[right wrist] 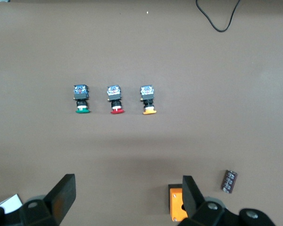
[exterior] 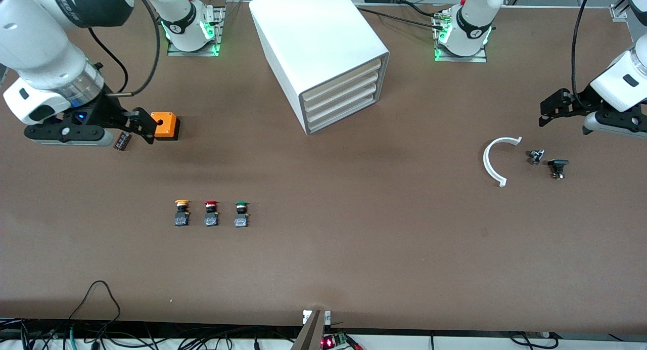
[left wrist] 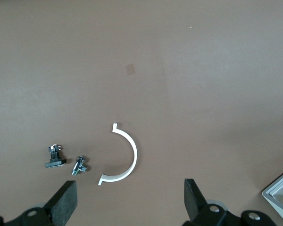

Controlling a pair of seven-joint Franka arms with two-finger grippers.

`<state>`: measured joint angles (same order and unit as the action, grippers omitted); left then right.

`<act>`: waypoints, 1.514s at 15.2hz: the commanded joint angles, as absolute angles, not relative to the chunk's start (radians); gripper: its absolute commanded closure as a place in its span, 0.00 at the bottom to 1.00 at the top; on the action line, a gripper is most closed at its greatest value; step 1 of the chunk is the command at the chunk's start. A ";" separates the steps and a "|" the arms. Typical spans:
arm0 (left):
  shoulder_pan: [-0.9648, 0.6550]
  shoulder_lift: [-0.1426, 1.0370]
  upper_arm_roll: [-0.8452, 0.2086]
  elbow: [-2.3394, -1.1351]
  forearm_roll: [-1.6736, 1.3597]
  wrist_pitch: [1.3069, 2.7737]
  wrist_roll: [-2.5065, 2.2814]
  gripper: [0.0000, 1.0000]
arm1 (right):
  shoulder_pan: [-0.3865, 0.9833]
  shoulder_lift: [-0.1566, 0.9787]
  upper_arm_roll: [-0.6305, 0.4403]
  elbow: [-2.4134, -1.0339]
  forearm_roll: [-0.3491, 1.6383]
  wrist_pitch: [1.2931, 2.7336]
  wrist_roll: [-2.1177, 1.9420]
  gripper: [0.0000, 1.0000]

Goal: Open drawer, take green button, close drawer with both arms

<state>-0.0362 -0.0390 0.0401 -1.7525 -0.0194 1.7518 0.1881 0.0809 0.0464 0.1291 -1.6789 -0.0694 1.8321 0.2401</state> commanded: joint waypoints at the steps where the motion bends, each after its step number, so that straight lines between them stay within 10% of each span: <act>1: -0.043 -0.038 0.051 -1.732 -0.023 1.723 0.209 0.00 | 0.074 -0.011 0.078 -1.709 -0.018 1.792 0.172 0.00; 23: -0.046 -0.040 0.044 -1.726 -0.011 1.707 0.206 0.00 | 0.071 -0.046 0.025 -1.698 -0.003 1.769 0.150 0.00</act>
